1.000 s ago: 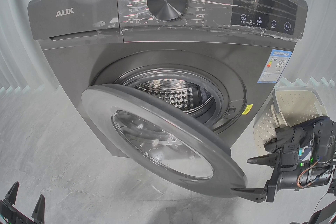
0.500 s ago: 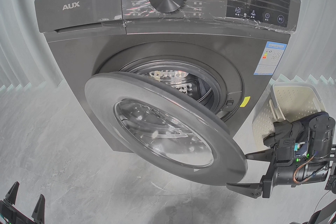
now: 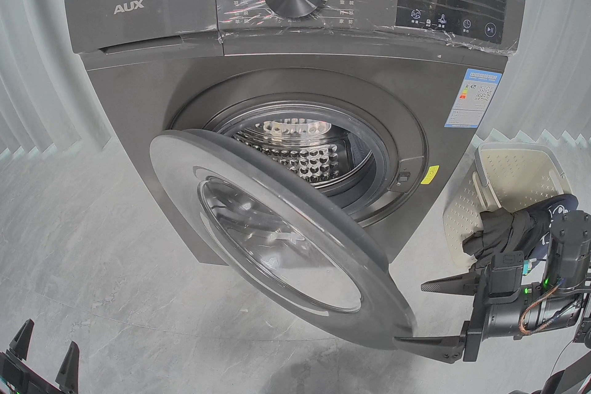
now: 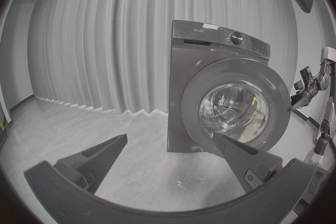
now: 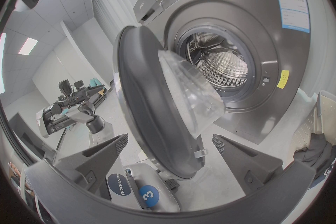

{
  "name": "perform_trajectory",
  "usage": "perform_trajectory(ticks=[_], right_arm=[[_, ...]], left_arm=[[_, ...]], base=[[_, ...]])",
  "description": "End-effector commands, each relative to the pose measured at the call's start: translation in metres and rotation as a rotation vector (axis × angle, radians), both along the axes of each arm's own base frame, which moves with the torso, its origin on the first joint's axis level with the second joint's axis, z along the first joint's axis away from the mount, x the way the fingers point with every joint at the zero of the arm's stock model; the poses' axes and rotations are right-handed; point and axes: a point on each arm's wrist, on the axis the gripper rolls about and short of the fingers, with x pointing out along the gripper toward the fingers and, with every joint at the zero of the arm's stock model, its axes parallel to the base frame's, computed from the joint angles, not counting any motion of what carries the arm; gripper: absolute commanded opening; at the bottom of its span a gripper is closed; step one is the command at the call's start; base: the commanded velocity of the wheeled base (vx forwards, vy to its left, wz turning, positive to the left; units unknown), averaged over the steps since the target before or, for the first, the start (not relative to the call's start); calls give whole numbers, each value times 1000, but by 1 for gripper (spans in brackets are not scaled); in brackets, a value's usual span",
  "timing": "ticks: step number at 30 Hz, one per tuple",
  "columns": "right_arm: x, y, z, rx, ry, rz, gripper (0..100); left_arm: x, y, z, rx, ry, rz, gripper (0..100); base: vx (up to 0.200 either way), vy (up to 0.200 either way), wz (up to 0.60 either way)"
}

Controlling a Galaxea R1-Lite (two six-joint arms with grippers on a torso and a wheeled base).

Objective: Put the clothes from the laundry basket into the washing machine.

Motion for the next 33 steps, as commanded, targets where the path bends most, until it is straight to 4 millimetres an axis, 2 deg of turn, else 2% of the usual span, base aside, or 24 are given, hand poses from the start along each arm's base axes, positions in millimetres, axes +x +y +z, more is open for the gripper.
perform_trajectory(ticks=[1, 4, 5, 7, 11, 14, 15, 22, 27, 33], right_arm=[[-7, -8, 14, 64, -45, -19, 100], [-9, -10, 22, 96, -59, -27, 100], [-11, -13, 33, 148, -78, -42, 100], [-11, -18, 42, 194, -94, -72, 100], [-6, -25, 44, 213, -88, -135, 100], [5, -31, 37, 177, -71, -219, 100], [14, -30, 30, 143, -47, -276, 100], [30, -25, 12, 18, -31, -475, 100], [36, -17, -2, -39, 10, -483, 100], [32, -5, -12, -96, 16, -431, 100]], left_arm=[[0, 0, -4, 0, 3, 0, 100], [0, 0, -4, 0, 3, 0, 100], [0, 0, -4, 1, 3, 0, 100], [0, 0, -4, 0, 3, 0, 100], [0, 0, -4, 0, 3, 0, 100], [0, 0, -4, 0, 3, 0, 100], [0, 0, -4, 0, 3, 0, 100], [0, 0, -4, 0, 3, 0, 100], [0, 0, -4, 0, 3, 0, 100], [0, 0, -4, 0, 3, 0, 100]], base=[[0, 0, 0], [0, 0, 0], [0, 0, 0], [0, 0, 0], [0, 0, 0], [0, 0, 0], [0, 0, 0], [0, 0, 0], [0, 0, 0], [0, 0, 0]])
